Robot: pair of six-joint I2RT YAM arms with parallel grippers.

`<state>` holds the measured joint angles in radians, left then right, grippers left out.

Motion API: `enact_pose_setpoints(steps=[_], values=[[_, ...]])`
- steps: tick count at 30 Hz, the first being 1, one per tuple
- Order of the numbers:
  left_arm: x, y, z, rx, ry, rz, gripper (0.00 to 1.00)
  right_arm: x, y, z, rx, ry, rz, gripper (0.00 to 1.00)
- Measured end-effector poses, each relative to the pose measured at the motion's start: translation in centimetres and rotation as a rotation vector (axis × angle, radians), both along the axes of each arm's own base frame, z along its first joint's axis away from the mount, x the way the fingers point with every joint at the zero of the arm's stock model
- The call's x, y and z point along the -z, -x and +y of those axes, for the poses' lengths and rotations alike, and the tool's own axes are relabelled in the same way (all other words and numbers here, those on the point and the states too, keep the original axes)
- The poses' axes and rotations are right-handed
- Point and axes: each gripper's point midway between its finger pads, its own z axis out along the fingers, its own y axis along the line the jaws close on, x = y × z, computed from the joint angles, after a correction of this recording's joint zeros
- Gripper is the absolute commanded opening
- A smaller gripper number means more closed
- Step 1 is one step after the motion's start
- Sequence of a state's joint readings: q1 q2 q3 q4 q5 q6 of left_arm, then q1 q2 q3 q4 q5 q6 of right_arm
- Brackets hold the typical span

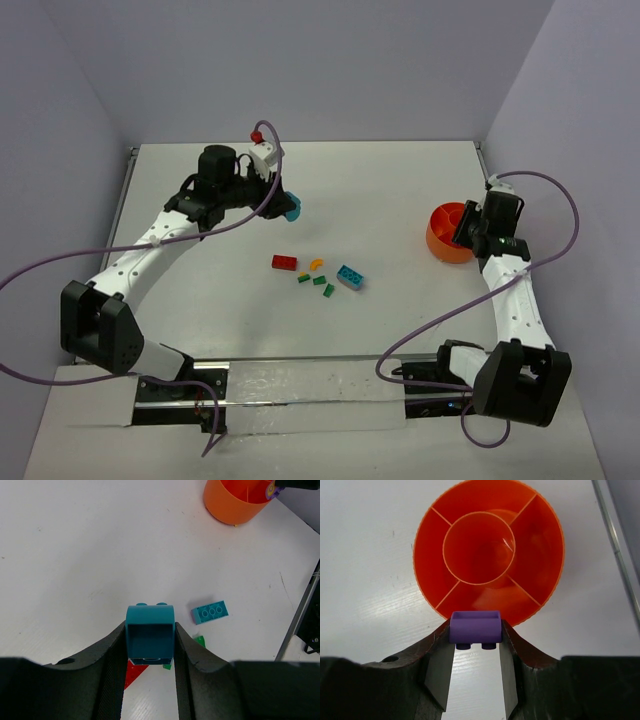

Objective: Sort the legos into containers by color

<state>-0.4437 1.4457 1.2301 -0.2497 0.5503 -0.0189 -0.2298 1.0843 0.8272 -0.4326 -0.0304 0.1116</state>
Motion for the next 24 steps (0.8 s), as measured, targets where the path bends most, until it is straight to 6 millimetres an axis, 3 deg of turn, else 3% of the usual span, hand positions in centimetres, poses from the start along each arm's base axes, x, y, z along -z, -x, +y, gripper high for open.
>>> enact_pose_setpoints(steps=[3,15,17,22,24], values=[[0.2,0.0,-0.1,0.002,-0.002,0.004,0.00,0.6,0.1,0.0,0.002,0.003,0.002,0.11],[0.5,0.0,-0.3,0.007,-0.005,0.010,0.00,1.2,-0.2,-0.3,-0.002,0.027,-0.051,0.12],[0.5,0.1,-0.3,0.007,-0.005,0.010,0.00,1.2,-0.2,-0.3,-0.003,0.031,-0.058,0.17],[0.5,0.1,-0.3,0.007,-0.005,0.010,0.00,1.1,-0.2,-0.3,-0.006,0.037,-0.071,0.47],[0.5,0.1,-0.4,0.008,-0.005,0.010,0.00,1.1,-0.2,-0.3,-0.007,0.039,-0.073,0.53]])
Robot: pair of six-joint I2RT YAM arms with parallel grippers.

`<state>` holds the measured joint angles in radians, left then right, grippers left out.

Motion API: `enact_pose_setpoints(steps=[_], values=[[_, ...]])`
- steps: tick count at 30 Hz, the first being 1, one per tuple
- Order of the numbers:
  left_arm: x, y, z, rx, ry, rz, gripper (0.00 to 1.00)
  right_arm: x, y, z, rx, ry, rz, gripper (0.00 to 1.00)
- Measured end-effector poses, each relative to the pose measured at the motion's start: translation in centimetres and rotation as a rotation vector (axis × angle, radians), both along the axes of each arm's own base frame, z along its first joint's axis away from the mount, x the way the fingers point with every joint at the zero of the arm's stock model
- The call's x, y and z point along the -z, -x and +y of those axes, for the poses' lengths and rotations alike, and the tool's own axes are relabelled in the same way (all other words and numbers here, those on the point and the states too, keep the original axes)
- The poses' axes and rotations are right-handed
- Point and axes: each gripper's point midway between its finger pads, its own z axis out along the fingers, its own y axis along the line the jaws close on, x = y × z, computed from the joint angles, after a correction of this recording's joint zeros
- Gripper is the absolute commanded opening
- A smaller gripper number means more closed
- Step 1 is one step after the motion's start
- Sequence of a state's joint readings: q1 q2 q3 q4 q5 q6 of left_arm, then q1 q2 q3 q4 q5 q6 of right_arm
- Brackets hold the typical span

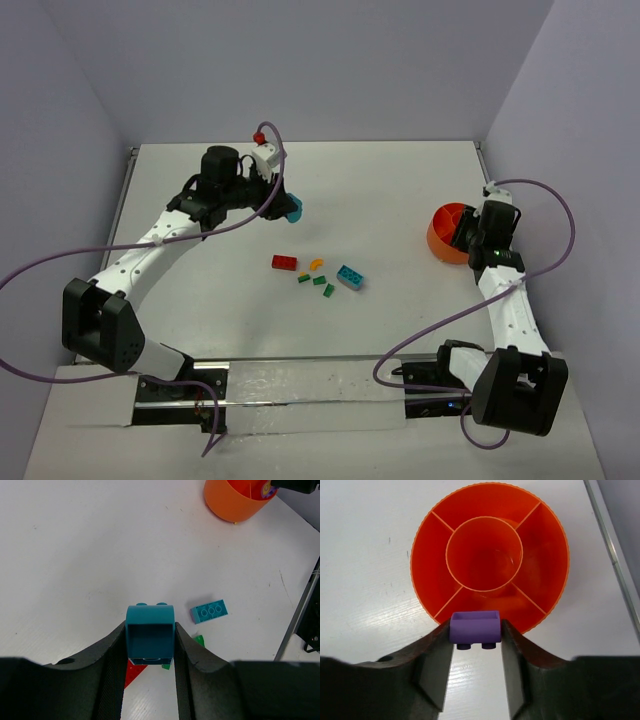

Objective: Sort the legos into containers by color

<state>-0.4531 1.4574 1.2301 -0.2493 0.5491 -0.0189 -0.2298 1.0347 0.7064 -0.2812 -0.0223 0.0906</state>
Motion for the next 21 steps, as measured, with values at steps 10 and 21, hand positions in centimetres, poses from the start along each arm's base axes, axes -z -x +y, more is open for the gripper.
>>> enact_pose_setpoints(steps=[10,21], values=[[0.1,0.1,-0.2,0.005,-0.002,0.003,0.00,0.2,0.4,0.6,-0.018,-0.022,0.008,0.74],[-2.2,4.5,-3.0,0.275,0.172,0.062,0.00,-12.6,-1.2,10.8,-0.537,-0.175,-0.253,0.91]])
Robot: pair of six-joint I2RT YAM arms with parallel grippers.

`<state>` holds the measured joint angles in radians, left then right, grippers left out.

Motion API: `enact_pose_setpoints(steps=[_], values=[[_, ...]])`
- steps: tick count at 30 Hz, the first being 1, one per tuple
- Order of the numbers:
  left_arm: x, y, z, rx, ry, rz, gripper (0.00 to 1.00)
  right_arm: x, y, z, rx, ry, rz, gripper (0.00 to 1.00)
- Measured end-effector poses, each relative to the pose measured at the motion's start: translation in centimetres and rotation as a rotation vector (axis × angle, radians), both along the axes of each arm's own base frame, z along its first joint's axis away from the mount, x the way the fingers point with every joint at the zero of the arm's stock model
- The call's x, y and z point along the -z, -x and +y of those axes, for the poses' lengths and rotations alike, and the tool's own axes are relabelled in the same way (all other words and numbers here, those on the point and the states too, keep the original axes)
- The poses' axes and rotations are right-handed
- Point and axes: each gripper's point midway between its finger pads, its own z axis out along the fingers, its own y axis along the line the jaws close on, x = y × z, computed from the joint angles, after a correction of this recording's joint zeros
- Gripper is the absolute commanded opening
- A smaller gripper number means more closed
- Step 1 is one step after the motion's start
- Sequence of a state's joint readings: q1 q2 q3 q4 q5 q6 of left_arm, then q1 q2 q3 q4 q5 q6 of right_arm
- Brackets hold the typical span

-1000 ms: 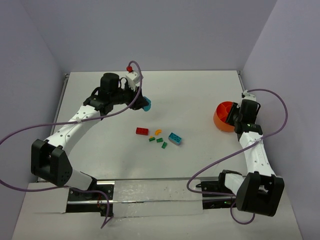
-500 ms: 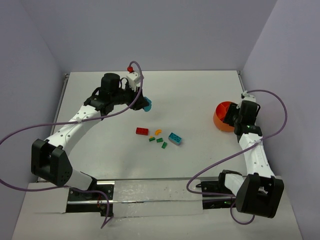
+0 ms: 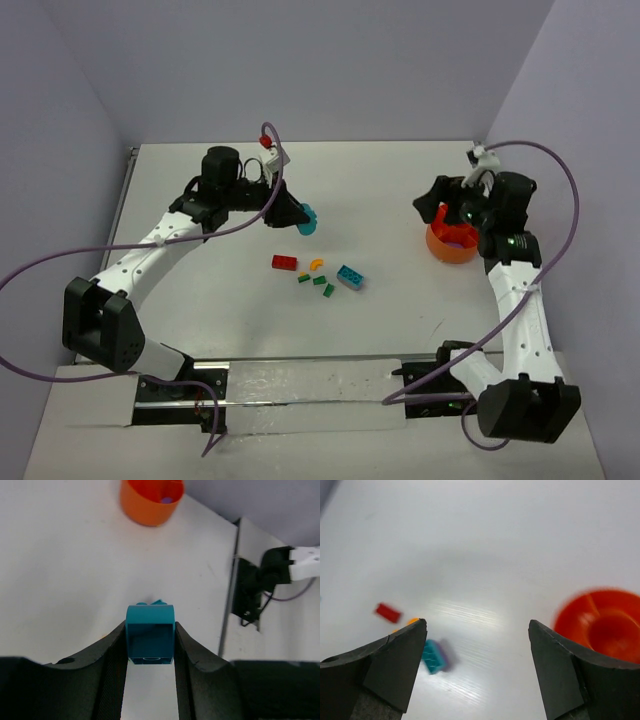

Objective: Sort the legos into containers by color

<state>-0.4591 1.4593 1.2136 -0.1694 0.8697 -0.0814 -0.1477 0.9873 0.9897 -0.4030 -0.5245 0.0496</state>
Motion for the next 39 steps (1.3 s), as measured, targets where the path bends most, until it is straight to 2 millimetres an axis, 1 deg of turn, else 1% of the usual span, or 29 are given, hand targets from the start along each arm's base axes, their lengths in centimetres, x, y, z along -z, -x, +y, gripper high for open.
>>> enact_pose_setpoints(steps=[1,2,3,5,7,9,13,18,23,27,33,36,39], values=[[-0.2,0.7,-0.3,0.031,0.029,0.027,0.00,-1.1,-0.1,2.0,-0.085,-0.011,-0.019,0.92],[-0.6,1.3,-0.6,0.061,0.060,0.043,0.00,-1.7,-0.1,3.9,-0.171,-0.025,-0.029,0.92],[-0.9,1.8,-0.9,0.086,0.089,0.058,0.00,-1.8,0.2,5.9,-0.255,-0.041,-0.027,0.92],[-1.5,2.6,-1.2,0.122,0.140,0.095,0.00,-1.4,1.4,9.5,-0.402,-0.085,0.007,0.93],[-2.0,3.2,-1.4,0.146,0.182,0.125,0.00,-0.9,2.8,12.4,-0.522,-0.142,0.051,0.94],[-2.6,3.6,-1.6,0.166,0.225,0.145,0.00,-0.6,4.2,14.9,-0.621,-0.212,0.092,0.95],[-3.9,4.3,-1.7,0.196,0.294,0.157,0.00,-1.1,6.3,18.1,-0.771,-0.311,0.146,0.95],[-5.1,4.6,-1.9,0.211,0.333,0.151,0.00,-2.2,7.8,20.7,-0.892,-0.365,0.177,0.94],[-5.6,4.6,-2.0,0.204,0.355,0.157,0.00,-2.9,8.8,22.3,-0.964,-0.394,0.184,0.94],[-5.8,4.4,-2.0,0.185,0.372,0.167,0.00,-3.5,8.8,22.9,-0.975,-0.416,0.184,0.93],[-6.1,4.5,-2.0,0.185,0.384,0.167,0.00,-4.5,7.8,23.4,-0.980,-0.415,0.161,0.92],[-6.0,4.9,-2.2,0.204,0.377,0.160,0.00,-4.8,7.5,23.5,-0.983,-0.407,0.149,0.87],[-5.8,5.4,-2.5,0.227,0.370,0.151,0.00,-5.0,7.4,23.5,-0.986,-0.401,0.143,0.79]])
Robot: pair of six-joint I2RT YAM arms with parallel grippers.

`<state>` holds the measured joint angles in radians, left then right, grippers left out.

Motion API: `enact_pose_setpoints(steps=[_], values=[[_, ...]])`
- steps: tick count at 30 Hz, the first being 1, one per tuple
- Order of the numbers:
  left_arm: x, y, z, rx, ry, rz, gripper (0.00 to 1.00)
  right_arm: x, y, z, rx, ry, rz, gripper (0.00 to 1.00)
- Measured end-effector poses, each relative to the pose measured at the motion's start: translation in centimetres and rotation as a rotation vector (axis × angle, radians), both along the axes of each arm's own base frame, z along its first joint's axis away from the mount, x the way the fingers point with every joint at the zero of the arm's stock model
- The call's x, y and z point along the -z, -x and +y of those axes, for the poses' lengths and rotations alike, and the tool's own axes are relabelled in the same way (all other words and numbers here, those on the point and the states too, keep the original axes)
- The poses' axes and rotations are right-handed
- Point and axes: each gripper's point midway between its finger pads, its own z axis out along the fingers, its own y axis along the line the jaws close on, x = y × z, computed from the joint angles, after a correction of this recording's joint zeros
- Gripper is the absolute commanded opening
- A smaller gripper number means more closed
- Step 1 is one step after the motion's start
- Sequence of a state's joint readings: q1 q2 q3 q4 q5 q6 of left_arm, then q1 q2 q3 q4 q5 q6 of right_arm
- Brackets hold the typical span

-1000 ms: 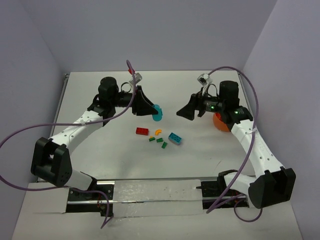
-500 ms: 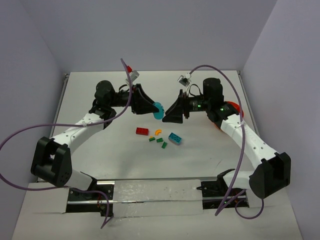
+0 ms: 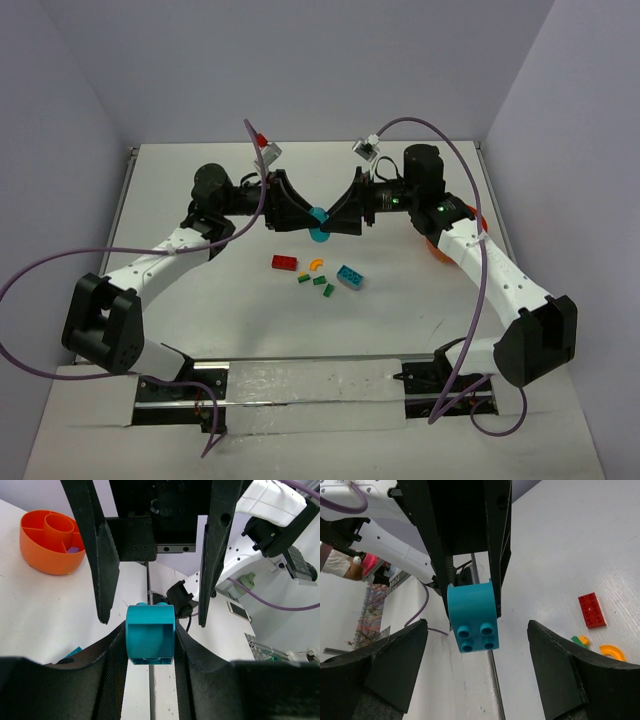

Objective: Sort the legos into containers by color

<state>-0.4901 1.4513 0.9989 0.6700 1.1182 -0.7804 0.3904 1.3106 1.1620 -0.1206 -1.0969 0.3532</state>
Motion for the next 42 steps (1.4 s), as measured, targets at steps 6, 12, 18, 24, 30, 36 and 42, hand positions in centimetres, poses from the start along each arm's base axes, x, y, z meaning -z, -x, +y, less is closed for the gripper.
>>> enact_pose_setpoints(steps=[6,12,18,24,30,36,42], values=[[0.3,0.5,-0.1,0.026,-0.008,-0.017,0.00,-0.1,-0.1,0.0,-0.003,0.006,-0.011,0.60],[1.3,1.4,-0.3,0.068,-0.040,-0.018,0.00,0.0,0.0,-0.1,-0.011,0.016,-0.016,0.53],[2.6,2.0,-0.4,0.104,-0.089,-0.022,0.00,0.6,0.3,-0.2,-0.021,0.040,-0.017,0.57],[2.6,2.1,-0.4,0.118,-0.110,-0.044,0.00,1.5,0.6,-0.2,-0.040,0.075,-0.017,0.64],[2.8,2.2,-0.5,0.125,-0.126,-0.065,0.00,2.5,1.0,-0.1,-0.062,0.097,0.017,0.62],[3.2,2.4,-0.7,0.130,-0.140,-0.072,0.00,2.5,1.6,0.0,-0.086,0.093,0.032,0.50],[3.4,2.5,-0.7,0.136,-0.158,-0.066,0.04,2.4,1.8,0.1,-0.107,0.088,0.037,0.22]])
